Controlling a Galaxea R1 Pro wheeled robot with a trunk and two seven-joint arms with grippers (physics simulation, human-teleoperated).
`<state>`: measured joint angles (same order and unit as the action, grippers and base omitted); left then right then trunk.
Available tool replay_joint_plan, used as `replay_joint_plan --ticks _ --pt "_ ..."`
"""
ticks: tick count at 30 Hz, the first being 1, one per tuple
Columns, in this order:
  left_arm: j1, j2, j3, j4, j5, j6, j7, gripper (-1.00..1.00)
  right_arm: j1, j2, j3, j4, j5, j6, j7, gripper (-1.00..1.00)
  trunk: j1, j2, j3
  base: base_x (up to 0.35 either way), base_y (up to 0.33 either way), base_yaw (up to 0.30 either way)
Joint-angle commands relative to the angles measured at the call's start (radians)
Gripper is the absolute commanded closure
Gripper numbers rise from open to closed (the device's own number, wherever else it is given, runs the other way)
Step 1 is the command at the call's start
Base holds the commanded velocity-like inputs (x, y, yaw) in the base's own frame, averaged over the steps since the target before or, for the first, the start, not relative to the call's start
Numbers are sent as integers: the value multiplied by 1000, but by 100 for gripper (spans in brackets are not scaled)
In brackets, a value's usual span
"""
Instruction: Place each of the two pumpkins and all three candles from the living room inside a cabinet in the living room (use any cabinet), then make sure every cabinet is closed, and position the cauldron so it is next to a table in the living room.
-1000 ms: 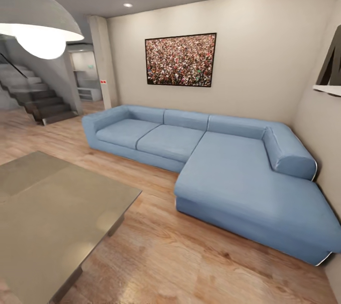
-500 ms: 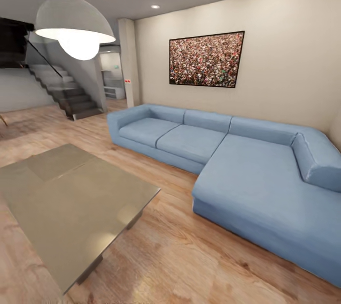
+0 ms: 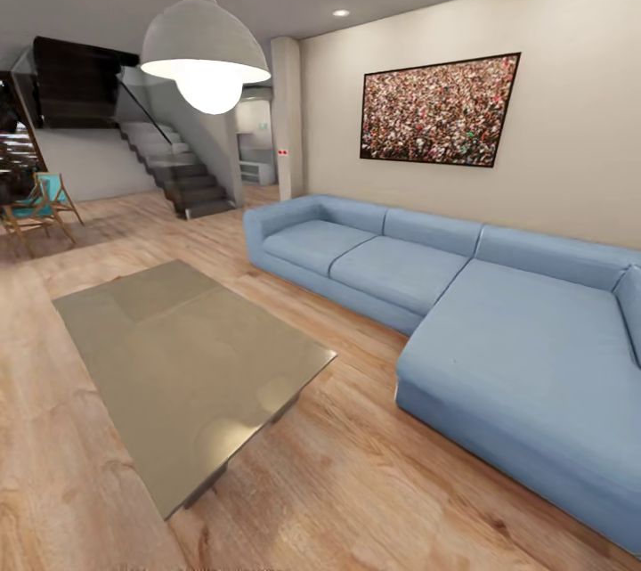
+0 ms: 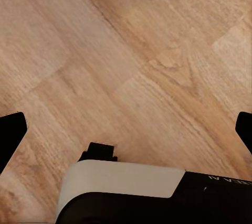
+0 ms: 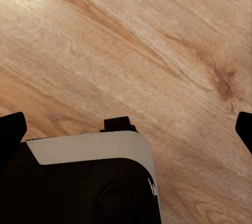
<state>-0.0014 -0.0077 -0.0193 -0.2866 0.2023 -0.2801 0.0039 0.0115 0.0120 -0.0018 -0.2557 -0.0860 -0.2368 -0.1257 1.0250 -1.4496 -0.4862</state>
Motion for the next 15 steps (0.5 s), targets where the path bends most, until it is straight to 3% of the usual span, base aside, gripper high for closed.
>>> replay_joint_plan --ticks 1,5,11,15 --pt "0 0 -2 0 6 -2 0 -100 1 0 0 -2 -9 -2 0 -100 0 0 -1 0 0 257" --pt "0 0 -3 0 6 -2 0 -100 1 0 0 -2 -9 -2 0 -100 0 0 -1 -118 0 128" --pt "0 0 -3 0 6 -2 0 -100 1 0 0 -2 -8 -2 0 -100 0 0 -1 -284 0 39" --pt "0 0 -3 0 6 -2 0 -100 1 0 0 -2 -9 -2 0 -100 0 0 -1 -193 0 208"
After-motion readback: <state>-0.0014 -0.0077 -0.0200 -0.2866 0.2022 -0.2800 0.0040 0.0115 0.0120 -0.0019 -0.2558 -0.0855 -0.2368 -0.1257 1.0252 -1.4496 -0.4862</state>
